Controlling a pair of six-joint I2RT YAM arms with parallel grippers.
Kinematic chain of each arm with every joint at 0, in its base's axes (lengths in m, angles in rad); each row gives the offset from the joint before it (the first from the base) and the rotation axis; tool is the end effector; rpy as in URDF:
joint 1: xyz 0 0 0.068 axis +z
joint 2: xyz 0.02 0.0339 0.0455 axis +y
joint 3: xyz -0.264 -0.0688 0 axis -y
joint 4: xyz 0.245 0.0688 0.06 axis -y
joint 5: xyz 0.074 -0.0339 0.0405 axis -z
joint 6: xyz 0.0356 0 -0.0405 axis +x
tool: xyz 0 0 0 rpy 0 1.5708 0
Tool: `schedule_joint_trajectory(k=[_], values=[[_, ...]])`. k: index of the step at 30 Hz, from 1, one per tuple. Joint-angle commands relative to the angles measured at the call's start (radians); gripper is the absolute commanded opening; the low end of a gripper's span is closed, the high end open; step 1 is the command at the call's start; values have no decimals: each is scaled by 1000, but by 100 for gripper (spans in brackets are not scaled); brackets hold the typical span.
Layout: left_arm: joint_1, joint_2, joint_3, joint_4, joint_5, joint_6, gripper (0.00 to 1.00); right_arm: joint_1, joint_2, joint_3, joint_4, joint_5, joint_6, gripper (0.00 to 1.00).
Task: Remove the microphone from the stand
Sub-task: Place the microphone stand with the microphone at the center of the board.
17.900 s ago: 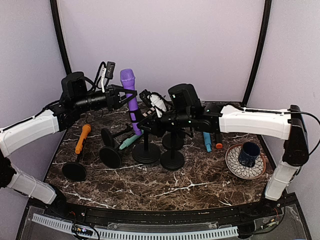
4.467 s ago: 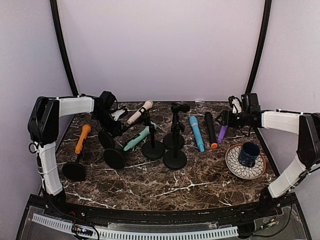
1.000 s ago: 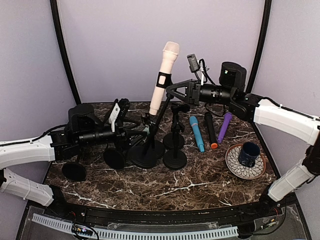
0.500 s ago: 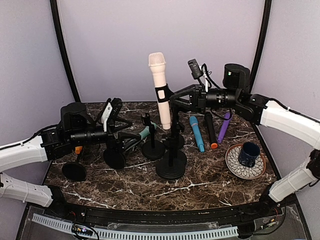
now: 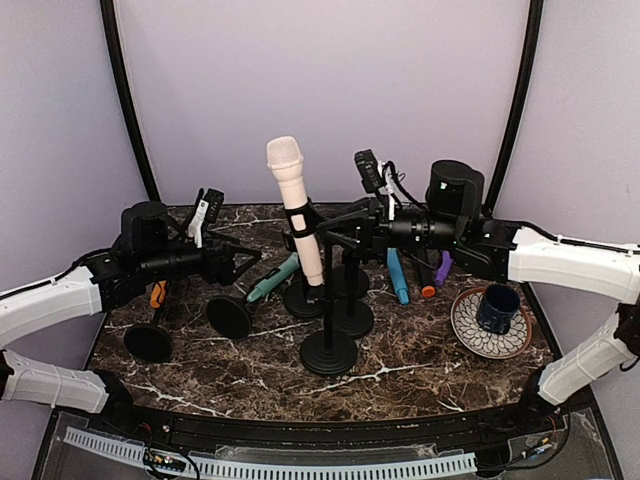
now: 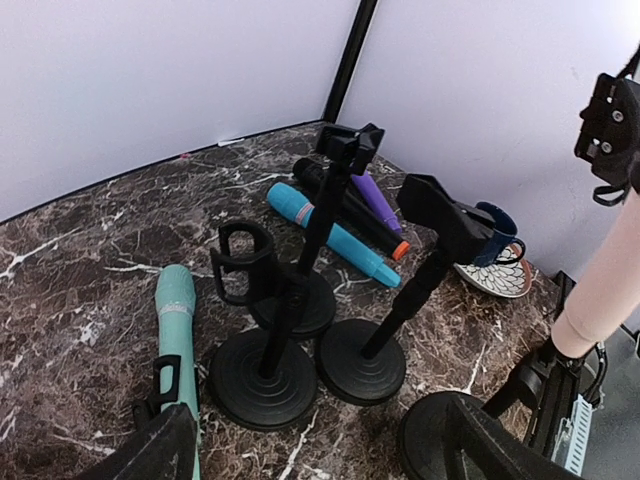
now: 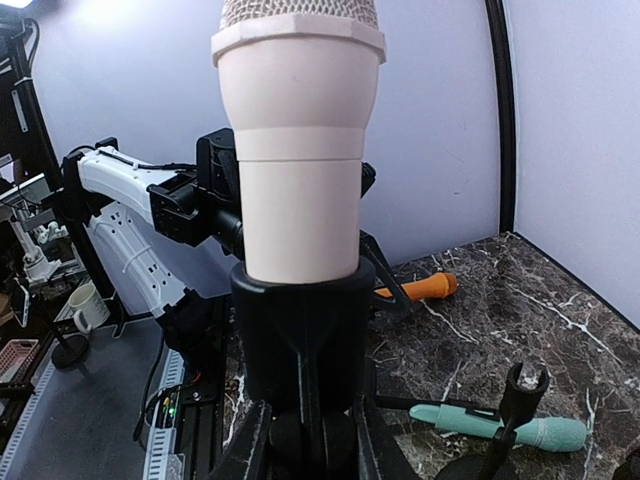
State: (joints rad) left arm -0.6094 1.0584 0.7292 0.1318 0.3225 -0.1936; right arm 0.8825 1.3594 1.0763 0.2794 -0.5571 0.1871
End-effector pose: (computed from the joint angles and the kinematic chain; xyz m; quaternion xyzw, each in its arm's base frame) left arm 0.1965 -0.1509 0.3000 0.2571 0.7259 -0.3588 0.5275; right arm 0.1893 0.2597 0.3604 -0.4145 0.5742 0.5134 0.4846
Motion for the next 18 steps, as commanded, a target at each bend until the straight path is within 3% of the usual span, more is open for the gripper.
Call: schedule_joint_trajectory(k=[1,12,18], values=[[21,33,11,-6,10,-35,88,46,41,65,132,76,-55,0],[54,133,202,-208,31,112,87,99,95,30,213,221,-110,0],[54,141,211,-236,29,208,87,101,114,15,241,280,-134,0]])
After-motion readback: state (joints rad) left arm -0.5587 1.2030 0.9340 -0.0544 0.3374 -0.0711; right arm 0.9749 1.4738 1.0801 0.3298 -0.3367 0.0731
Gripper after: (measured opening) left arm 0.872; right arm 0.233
